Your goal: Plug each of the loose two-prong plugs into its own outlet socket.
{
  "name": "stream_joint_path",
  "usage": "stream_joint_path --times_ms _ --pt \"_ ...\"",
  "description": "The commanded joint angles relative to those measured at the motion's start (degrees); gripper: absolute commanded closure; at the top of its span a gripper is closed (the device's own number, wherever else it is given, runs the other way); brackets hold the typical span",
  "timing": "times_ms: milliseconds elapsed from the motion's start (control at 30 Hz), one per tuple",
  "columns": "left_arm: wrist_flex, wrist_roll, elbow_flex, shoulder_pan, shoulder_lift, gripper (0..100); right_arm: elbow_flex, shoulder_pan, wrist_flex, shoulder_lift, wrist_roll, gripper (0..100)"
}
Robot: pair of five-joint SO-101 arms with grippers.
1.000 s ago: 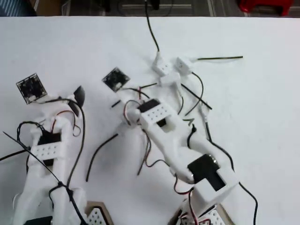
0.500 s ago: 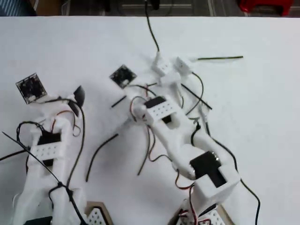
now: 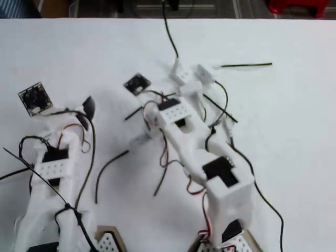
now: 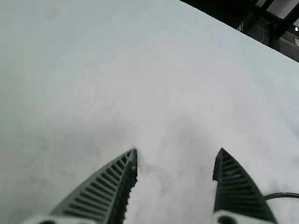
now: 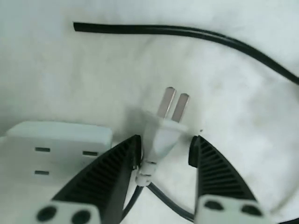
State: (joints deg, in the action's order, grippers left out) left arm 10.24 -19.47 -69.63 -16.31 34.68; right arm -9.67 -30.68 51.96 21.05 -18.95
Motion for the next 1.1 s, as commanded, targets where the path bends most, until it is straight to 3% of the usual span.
stream_joint_path --times_ms 0,133,367,767,1067 --pt "-1.1 0.1 0.3 0.5 0.0 73 13.6 -0.1 9.2 6.5 -0.4 86.4" --pt "-1.1 0.1 0.3 0.5 0.0 73 23.8 0.1 16.0 12.5 -0.3 98.7" --pt "-1.1 0.1 0.3 0.5 0.0 73 33.9 0.1 22.7 13.6 -0.1 98.0" --pt "-1.1 0.1 0.3 0.5 0.0 73 51.7 0.0 39.3 -5.1 -0.4 98.0" --pt "-1.1 0.1 0.3 0.6 0.0 73 52.8 -0.3 40.7 -24.3 -0.4 97.9"
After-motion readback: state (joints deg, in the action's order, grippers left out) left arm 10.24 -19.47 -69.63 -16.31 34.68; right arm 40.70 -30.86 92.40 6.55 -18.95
